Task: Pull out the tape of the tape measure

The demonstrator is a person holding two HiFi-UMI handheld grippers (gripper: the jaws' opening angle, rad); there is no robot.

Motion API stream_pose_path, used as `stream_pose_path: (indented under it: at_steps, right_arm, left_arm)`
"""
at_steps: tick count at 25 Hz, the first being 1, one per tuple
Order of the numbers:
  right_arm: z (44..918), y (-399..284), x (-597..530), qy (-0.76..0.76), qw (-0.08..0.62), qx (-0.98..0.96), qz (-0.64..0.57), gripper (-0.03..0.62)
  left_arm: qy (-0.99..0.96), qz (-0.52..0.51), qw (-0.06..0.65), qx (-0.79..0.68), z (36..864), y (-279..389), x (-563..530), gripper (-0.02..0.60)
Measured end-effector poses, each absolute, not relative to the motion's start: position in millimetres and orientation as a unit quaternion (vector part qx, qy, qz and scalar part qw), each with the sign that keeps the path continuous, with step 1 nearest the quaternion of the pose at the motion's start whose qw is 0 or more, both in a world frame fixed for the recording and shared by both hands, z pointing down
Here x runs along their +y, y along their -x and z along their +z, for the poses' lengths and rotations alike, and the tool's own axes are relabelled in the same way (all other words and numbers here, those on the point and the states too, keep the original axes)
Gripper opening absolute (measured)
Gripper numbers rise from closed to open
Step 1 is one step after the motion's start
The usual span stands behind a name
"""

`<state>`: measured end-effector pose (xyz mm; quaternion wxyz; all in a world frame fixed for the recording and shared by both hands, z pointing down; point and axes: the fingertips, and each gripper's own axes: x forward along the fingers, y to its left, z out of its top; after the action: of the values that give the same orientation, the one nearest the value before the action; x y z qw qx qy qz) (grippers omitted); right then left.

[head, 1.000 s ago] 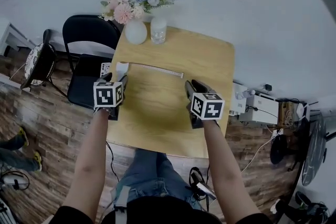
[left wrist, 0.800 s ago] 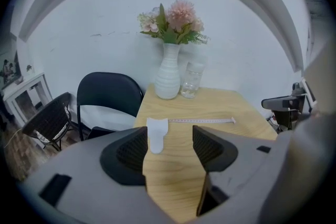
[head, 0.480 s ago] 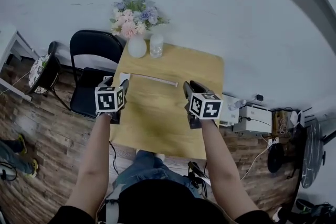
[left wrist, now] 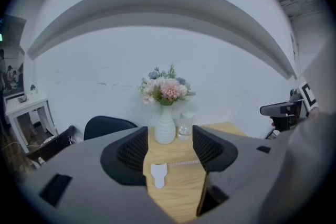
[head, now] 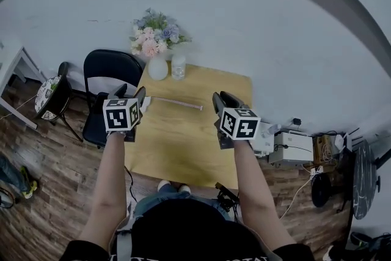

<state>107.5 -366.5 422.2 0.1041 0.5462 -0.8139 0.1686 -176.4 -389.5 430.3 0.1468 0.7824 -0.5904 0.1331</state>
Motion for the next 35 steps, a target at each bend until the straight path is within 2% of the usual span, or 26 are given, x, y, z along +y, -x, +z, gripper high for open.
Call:
stream_pose_path:
  at_steps: [3,7,14,19,21,27,35]
  right_arm:
    - [400,-110,-365,-0.551,0.095,-0.816,0.144,0.103]
    - [366,-114,-361,-0.556,0.068,-0.821,0.112,0.066]
    - [321,-110,-351,-0.568,0.032,-0.821,0.053,0.041]
    - [302,-105,-340,-0.566,0.017,-0.823,0.034,0.025]
    - [296,-103,-338,-0.567,0.021,-0.823,0.02,0.021]
    - [288,-102,-335,-0.571,0.032,-0.82,-0.011,0.015]
    - [271,-110,-335,-0.584,0.014,-0.81,-0.051,0.014]
  left_arm:
    - [-0.792,0.117,0.118,-0.588,403,174,-389,0.264]
    - [-0.8,0.095,0.08,-0.587,371,170,-387,0.262]
    - [-0.801,0.036,0.053,-0.595,326,170,-380,0.253]
    - [-0.807,0.044,-0.029,-0.589,300,161,-369,0.166]
    - [-0.807,0.037,-0.063,-0.586,291,158,-364,0.012]
    - [-0.808,0.009,-0.098,-0.581,274,157,-359,0.012]
    - [-0.806,-0.039,-0.101,-0.582,262,161,-359,0.012]
